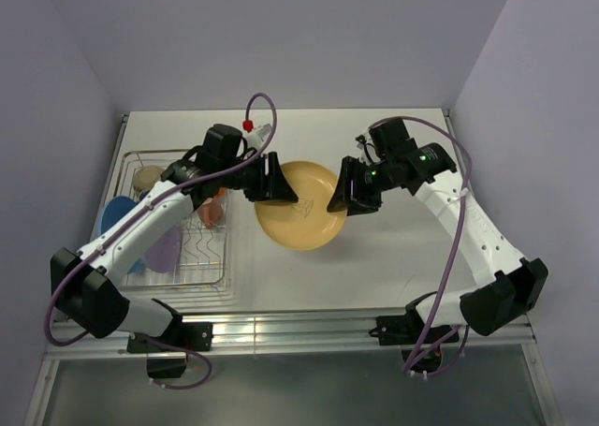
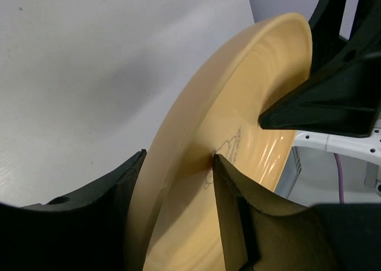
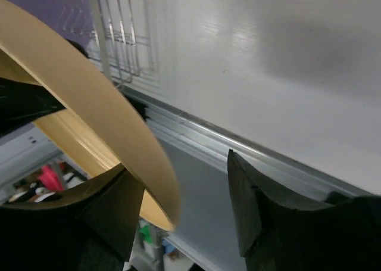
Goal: Load the mixed dishes into the dish rack
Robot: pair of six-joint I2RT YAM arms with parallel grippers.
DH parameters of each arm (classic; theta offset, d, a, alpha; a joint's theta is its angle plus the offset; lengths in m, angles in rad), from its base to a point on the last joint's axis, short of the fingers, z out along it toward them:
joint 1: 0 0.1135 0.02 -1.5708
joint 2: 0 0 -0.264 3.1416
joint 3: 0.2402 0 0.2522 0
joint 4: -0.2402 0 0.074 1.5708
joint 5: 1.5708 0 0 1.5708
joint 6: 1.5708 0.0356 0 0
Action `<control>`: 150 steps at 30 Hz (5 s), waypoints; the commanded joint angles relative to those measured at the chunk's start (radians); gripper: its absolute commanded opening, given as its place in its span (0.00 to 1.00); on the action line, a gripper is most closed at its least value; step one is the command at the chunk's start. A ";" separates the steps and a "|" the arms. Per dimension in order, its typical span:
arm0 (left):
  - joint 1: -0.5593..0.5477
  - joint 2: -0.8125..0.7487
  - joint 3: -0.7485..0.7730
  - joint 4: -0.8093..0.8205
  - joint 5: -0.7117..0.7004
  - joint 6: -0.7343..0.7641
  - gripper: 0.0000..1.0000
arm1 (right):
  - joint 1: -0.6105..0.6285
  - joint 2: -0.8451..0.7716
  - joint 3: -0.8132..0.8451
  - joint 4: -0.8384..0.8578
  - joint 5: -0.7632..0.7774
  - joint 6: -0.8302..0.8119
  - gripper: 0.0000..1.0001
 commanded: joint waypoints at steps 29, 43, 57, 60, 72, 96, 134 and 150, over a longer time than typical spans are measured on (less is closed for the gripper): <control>0.208 -0.445 0.067 -0.401 -0.482 0.146 0.00 | 0.007 0.048 -0.193 0.241 0.247 0.016 0.92; 0.174 -0.466 -0.009 -0.214 -0.323 -0.003 0.38 | 0.015 0.493 -0.030 0.415 0.324 0.044 0.87; 0.164 -0.598 -0.092 -0.273 -0.335 -0.058 0.34 | 0.084 0.854 0.449 0.283 0.317 0.073 0.84; 0.164 -0.613 -0.094 -0.289 -0.338 -0.063 0.34 | 0.091 0.883 0.491 0.259 0.339 0.087 0.84; 0.164 -0.656 -0.091 -0.341 -0.358 -0.052 0.53 | 0.160 1.032 0.619 0.162 0.454 0.088 0.71; 0.164 -0.460 -0.137 -0.131 -0.236 -0.035 0.65 | 0.038 0.267 0.123 0.133 0.423 -0.024 0.00; 0.121 -0.283 -0.226 0.410 0.278 -0.305 0.00 | 0.024 -0.017 0.092 0.071 0.093 -0.033 1.00; 0.257 -0.453 0.201 -0.709 -0.816 0.240 0.00 | -0.028 -0.146 0.045 0.012 0.364 0.016 1.00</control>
